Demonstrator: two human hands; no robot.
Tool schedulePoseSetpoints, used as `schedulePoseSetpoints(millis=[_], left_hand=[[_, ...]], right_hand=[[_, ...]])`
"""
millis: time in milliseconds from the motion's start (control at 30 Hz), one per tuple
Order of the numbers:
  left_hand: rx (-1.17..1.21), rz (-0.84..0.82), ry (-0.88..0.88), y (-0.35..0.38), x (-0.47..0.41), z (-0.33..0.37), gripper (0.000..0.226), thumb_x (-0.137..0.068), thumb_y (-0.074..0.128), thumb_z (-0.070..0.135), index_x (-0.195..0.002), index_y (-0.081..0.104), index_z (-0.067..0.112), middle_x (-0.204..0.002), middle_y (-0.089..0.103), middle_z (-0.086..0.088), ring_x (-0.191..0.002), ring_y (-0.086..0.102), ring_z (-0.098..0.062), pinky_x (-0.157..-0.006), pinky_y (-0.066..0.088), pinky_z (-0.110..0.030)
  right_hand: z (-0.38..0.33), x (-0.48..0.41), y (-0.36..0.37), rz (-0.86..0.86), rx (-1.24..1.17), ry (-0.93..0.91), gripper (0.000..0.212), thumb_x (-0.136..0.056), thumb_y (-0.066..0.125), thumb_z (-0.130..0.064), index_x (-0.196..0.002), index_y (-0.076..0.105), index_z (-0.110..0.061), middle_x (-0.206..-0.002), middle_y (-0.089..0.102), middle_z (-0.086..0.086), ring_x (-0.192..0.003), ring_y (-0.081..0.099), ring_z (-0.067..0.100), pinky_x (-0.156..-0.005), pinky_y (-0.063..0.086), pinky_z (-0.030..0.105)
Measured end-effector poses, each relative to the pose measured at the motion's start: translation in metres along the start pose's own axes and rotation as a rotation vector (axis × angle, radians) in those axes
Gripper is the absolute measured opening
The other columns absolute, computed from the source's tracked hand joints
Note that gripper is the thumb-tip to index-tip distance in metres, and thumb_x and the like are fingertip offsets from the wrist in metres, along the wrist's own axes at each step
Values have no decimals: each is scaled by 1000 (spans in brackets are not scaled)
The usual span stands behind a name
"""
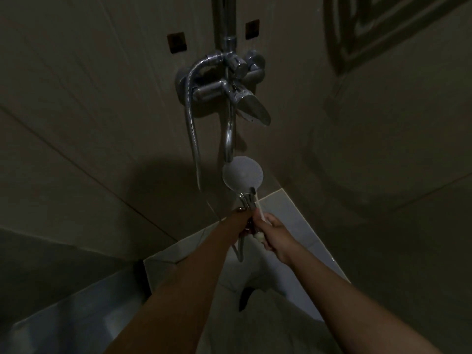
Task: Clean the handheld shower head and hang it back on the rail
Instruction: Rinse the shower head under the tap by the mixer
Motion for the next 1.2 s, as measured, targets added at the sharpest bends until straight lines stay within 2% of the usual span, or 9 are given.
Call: schedulePoseSetpoints(millis=[200,267,467,633,767,967,1067,1133,1200], left_hand=[[25,-5,-31,-15,-13,1,16,-94,52,11,-83,61,6,-69,68,-7,-62,65,-15,-68,54,-28],[34,-20,-36,-19,-14,0,16,-95,51,10,-84,60,4,-59,68,-2,-54,65,-11,-59,55,-23],[50,-29,-13,-31,-14,1,17,-95,49,7,-81,57,5,-50,67,0,-46,65,-8,-48,54,-20],[51,3,20,-44,-15,4,17,-94,50,7,-79,57,6,-50,66,2,-46,64,-7,-50,53,-19],[57,-11,21,-53,-7,4,16,-95,49,8,-81,56,9,-52,66,2,-45,63,-7,-47,52,-17],[79,2,4,-59,-8,8,17,-95,48,8,-80,56,7,-50,67,3,-45,64,-7,-47,52,-17],[61,-3,-3,-60,-6,5,20,-96,48,9,-78,56,7,-50,66,3,-46,64,-6,-48,52,-17],[33,-10,-6,-62,-5,1,19,-96,48,10,-79,56,7,-50,67,3,-47,64,-6,-48,50,-18],[19,-15,-9,-63,-5,-3,17,-96,48,10,-81,57,8,-52,67,3,-47,64,-6,-46,50,-17]], right_hand=[[-23,-15,-1,121,185,-96,30,-101,35,-14,-119,54,0,-75,51,2,-49,44,2,-45,33,11],[-31,-24,-3,147,244,-144,30,-97,35,-1,-119,54,5,-70,51,3,-47,46,1,-42,35,8],[-54,-64,0,154,464,-222,38,-83,45,11,-100,65,-16,-83,58,-1,-81,53,16,-72,42,27],[-86,-95,-7,274,512,-272,29,-84,50,2,-75,62,-23,-85,60,4,-80,54,21,-74,44,33],[-108,-102,-13,377,551,-267,19,-88,50,-6,-88,66,-16,-89,59,6,-85,52,20,-77,40,27],[-81,-95,23,90,449,-217,22,-88,50,5,-82,60,-13,-74,55,3,-74,51,18,-60,38,21],[-80,-89,24,10,476,-210,18,-89,48,6,-92,61,-6,-68,51,-1,-62,45,9,-56,36,19],[-91,-99,9,102,462,-248,20,-86,48,11,-80,64,2,-64,51,2,-61,46,11,-61,37,23],[-100,-110,-9,225,461,-271,35,-82,48,11,-60,58,-14,-64,54,5,-68,51,19,-67,40,25]])
Point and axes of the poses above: each hand's wrist, its own x-axis away from the middle knuckle, its own y-axis out of the palm, z = x × y, the point moved 8 cm from there along -x, towards the middle knuckle
